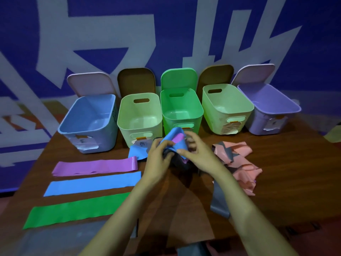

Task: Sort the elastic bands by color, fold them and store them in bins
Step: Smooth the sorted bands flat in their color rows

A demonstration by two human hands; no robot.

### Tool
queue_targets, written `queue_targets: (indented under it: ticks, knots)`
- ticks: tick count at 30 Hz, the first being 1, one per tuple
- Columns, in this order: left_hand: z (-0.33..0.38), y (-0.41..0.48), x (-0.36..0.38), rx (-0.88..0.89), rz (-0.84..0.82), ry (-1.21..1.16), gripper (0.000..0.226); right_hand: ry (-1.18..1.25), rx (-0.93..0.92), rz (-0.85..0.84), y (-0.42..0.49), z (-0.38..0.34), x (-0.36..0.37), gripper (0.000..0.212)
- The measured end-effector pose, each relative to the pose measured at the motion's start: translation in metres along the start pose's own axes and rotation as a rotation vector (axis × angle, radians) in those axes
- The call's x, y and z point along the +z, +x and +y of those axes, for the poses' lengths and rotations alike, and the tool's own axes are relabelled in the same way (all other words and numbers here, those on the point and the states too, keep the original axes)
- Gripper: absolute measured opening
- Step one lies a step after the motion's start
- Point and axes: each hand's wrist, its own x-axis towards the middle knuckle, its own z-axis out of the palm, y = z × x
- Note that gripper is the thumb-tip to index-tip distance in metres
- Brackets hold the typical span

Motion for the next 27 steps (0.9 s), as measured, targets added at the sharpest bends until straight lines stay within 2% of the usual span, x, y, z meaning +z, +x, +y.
queue_targets:
  ticks: [1,3,6,7,8,11,12,14,16,18,20,21,24,25,27]
  knots:
    - [0.0,-0.003,0.0,0.005,-0.015,-0.012,0.032,-0.081,0.023,0.005,0.002,0.002,0.002,0.046]
    - [-0.002,-0.01,0.002,0.004,0.003,-0.028,0.048,-0.198,0.037,0.15,0.005,0.005,-0.001,0.036]
    - [-0.009,-0.012,0.0,-0.132,0.075,-0.057,0.06,-0.146,-0.006,0.374,0.002,-0.006,-0.018,0.033]
    - [-0.011,-0.011,0.0,-0.181,0.046,-0.045,0.06,-0.107,-0.027,0.435,0.001,-0.013,-0.026,0.034]
    - [-0.014,-0.011,0.0,-0.203,-0.034,-0.009,0.059,-0.071,-0.05,0.477,0.0,-0.02,-0.034,0.035]
    - [-0.019,-0.009,0.007,-0.198,-0.431,0.232,0.052,-0.004,-0.115,0.475,0.0,-0.033,-0.047,0.036]
    - [-0.018,-0.01,0.009,-0.212,-0.477,0.272,0.049,0.009,-0.136,0.464,-0.001,-0.036,-0.047,0.035]
    - [-0.014,-0.007,0.014,-0.231,-0.388,0.27,0.049,0.035,-0.15,0.459,-0.005,-0.038,-0.044,0.026]
    - [-0.006,-0.002,0.016,-0.225,-0.239,0.195,0.065,0.045,-0.185,0.48,-0.008,-0.04,-0.04,0.013]
    - [0.008,0.005,0.013,-0.24,-0.156,0.015,0.09,0.051,-0.213,0.478,-0.009,-0.045,-0.04,0.01]
    - [0.023,0.011,0.008,-0.203,-0.177,-0.188,0.097,0.093,-0.258,0.442,-0.009,-0.052,-0.041,0.016]
    - [0.029,0.015,0.005,-0.174,-0.221,-0.286,0.089,0.113,-0.271,0.421,-0.008,-0.057,-0.042,0.018]
    - [0.054,0.023,-0.006,-0.141,-0.266,-0.466,0.027,0.127,-0.297,0.41,-0.004,-0.069,-0.045,0.02]
    - [0.06,0.025,-0.01,-0.139,-0.201,-0.473,0.018,0.122,-0.307,0.438,-0.002,-0.071,-0.047,0.02]
    - [0.071,0.029,-0.018,-0.119,-0.038,-0.493,0.017,0.103,-0.288,0.509,0.005,-0.071,-0.052,0.023]
